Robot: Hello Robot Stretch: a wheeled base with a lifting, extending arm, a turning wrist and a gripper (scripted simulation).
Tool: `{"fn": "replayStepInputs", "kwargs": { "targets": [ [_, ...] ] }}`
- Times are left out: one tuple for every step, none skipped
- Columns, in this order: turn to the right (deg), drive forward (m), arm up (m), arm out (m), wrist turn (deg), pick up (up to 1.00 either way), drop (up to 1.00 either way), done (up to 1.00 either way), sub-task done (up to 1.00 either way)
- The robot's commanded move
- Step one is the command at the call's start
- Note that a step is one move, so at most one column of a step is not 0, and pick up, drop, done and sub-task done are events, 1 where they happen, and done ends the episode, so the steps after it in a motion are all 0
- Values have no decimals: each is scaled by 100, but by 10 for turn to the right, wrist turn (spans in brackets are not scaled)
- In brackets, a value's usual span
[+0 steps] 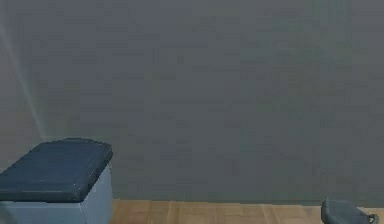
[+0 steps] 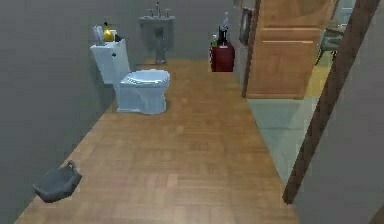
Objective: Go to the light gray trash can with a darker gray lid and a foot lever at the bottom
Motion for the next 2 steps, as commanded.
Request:
{"fn": "replayStepInputs", "kwargs": {
  "targets": [
    [0, 25, 0, 0, 0, 0, 0, 0, 0],
    [-450, 0, 0, 0, 0, 0, 0, 0, 0]
  ]
}}
